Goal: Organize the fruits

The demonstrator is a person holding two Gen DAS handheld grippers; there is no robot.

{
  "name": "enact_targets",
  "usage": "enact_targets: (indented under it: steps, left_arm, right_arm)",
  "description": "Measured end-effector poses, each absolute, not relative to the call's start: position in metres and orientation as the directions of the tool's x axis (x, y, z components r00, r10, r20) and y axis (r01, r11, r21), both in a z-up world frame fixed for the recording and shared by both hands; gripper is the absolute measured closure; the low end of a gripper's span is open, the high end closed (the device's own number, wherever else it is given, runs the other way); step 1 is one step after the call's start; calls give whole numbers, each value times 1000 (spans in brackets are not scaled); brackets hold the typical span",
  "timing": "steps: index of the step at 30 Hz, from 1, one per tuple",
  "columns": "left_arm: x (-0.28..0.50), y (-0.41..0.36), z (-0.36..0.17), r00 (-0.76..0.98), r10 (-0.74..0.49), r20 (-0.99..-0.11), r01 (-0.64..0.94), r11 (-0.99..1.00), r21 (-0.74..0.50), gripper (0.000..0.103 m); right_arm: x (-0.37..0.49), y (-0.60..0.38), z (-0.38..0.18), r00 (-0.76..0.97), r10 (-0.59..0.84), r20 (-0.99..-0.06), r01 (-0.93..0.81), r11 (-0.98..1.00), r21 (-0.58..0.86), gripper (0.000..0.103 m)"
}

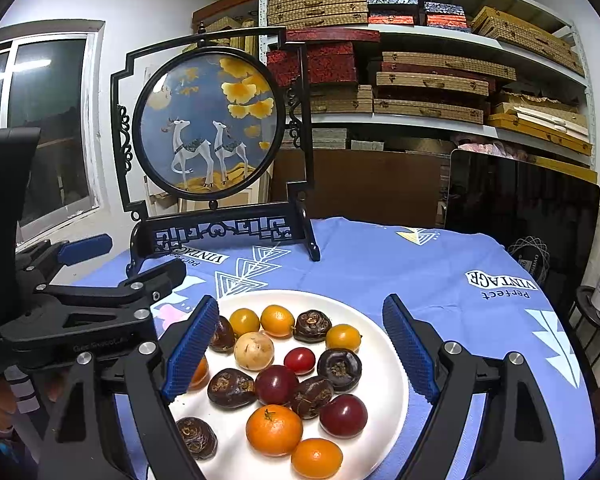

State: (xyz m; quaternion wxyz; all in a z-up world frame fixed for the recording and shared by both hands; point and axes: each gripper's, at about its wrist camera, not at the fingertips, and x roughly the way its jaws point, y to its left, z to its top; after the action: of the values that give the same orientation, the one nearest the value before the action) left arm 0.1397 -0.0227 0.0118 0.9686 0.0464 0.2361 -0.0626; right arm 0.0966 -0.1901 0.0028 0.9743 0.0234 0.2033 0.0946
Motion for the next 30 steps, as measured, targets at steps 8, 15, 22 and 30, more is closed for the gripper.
enact_targets:
  steps: [8, 15, 22, 30]
  left_arm:
    - [139, -24, 10, 881, -73, -467, 123, 989, 77, 6]
    - [141, -23, 9, 879, -61, -473, 111, 991, 77, 6]
    - [142, -23, 8, 880, -62, -471, 116, 990, 85, 6]
    - [144, -19, 9, 882, -36, -470, 80, 994, 74, 6]
  right_arm:
    - [97, -187, 0, 895, 196, -400, -181, 981, 76, 18]
    - [98, -187, 0, 895, 192, -403, -178, 981, 72, 18]
    - [98, -186, -2, 892, 193, -410, -182, 981, 67, 18]
    - [98, -185, -2, 893, 192, -407, -181, 981, 65, 18]
